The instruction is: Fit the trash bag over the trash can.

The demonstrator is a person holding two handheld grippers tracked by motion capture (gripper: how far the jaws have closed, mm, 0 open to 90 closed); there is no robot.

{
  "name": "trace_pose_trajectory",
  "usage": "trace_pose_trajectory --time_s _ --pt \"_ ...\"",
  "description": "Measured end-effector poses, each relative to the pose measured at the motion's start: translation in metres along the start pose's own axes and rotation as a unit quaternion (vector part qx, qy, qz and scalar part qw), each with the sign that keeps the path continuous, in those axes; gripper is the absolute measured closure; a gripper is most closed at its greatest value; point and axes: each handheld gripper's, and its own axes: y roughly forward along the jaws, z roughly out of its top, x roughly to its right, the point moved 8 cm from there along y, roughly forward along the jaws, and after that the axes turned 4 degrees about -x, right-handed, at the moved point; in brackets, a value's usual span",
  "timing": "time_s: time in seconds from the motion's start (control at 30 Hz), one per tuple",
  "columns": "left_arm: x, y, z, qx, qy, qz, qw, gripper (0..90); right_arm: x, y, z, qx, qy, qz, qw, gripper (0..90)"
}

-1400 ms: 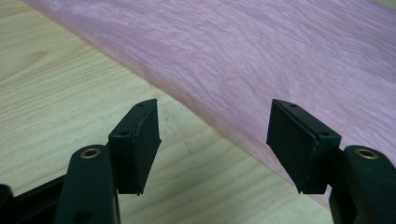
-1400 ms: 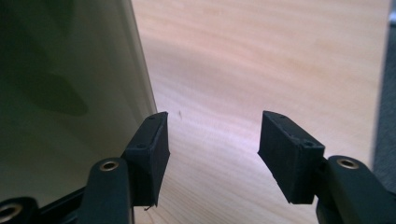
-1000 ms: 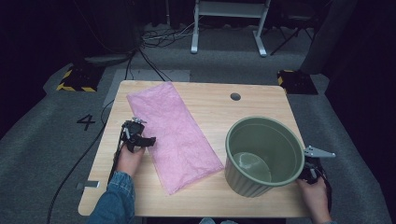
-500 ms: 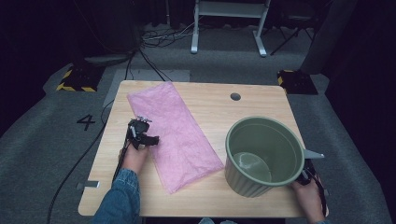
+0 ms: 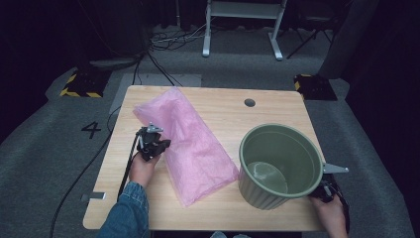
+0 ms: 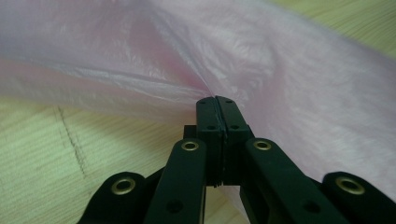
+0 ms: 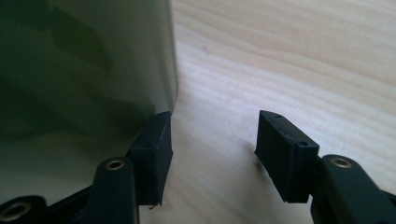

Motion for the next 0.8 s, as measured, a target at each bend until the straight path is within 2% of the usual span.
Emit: trace_pose_trajectory --time_s 0.13,0.23,0.3,0.43,0.5,0.6,0.73,0.8 --pt "0.007 -0.018 0.006 0.044 0.009 -0.014 0.9989 88.9 -0.003 -0.005 -0.004 -0.002 0.004 0.000 1.0000 46.1" --pt "0.008 -0.035 0.013 0.085 0.001 -0.004 0.9964 88.8 -0.005 -0.011 -0.007 0.002 0.006 0.001 1.0000 46.2" --pt "0.008 -0.046 0.017 0.110 -0.006 0.004 0.9939 88.8 -0.007 -0.016 -0.009 0.007 0.010 0.007 0.9999 46.5" --pt "0.012 -0.059 0.025 0.126 -0.002 0.004 0.9921 88.8 -0.013 -0.020 -0.009 0.011 0.013 0.014 0.9998 48.2" --pt "0.016 -0.066 0.030 0.135 -0.001 -0.003 0.9908 88.8 -0.014 -0.020 -0.008 0.010 0.009 0.008 0.9999 48.4" --pt "0.020 -0.077 0.037 0.150 0.003 -0.008 0.9887 88.8 -0.016 -0.018 -0.007 0.010 0.012 0.015 0.9998 48.2" --pt "0.021 -0.091 0.045 0.164 0.018 0.012 0.9863 88.8 -0.018 -0.012 -0.002 0.009 0.014 0.022 0.9996 48.1" --pt "0.021 -0.095 0.048 0.166 0.022 0.013 0.9858 88.8 -0.019 -0.008 0.001 0.011 0.019 0.027 0.9994 47.6"
